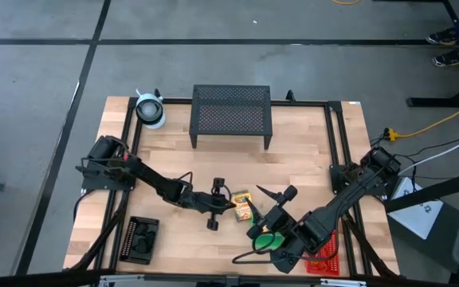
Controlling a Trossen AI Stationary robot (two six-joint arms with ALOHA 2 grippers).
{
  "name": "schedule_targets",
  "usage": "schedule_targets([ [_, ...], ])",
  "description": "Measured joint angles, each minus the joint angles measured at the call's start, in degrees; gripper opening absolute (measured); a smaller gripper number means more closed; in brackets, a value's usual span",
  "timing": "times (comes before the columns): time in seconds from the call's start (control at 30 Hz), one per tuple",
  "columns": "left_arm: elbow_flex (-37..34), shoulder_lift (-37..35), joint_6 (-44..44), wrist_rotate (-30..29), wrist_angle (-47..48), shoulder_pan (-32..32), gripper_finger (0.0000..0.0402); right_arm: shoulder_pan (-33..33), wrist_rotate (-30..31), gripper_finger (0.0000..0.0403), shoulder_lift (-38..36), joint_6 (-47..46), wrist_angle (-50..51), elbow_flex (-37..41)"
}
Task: Pick & Place Office Desk Supplies
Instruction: Put the yellow green crayon box into the green bin
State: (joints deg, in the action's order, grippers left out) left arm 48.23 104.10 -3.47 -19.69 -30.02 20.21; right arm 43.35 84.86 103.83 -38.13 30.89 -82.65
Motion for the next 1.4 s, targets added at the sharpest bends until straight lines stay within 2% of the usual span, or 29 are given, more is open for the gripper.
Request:
schedule_targets([
  [0.27,0.0,0.3,0.9,0.1,0.1,-0.4,0.0001,0.0,-0.3,0.0229,0.0,0.0,0.0,0.0],
  [0.4,0.0,1.5,2.8,3.0,0.1,-1.5,0.0001,0.0,-0.4,0.0229,0.0,0.0,0.0,0.0],
  [0.73,0.0,2.3,3.3,3.4,-0.1,-2.5,0.0001,0.0,-1.9,0.0229,0.0,0.0,0.0,0.0],
  [0.9,0.0,2.3,4.2,6.3,0.4,-2.5,0.0001,0.0,-1.9,0.0229,0.0,0.0,0.0,0.0],
  [1.4,0.0,2.3,5.3,8.8,1.9,-4.3,0.0003,0.0,-2.4,0.0229,0.0,-0.2,0.0,-0.1],
])
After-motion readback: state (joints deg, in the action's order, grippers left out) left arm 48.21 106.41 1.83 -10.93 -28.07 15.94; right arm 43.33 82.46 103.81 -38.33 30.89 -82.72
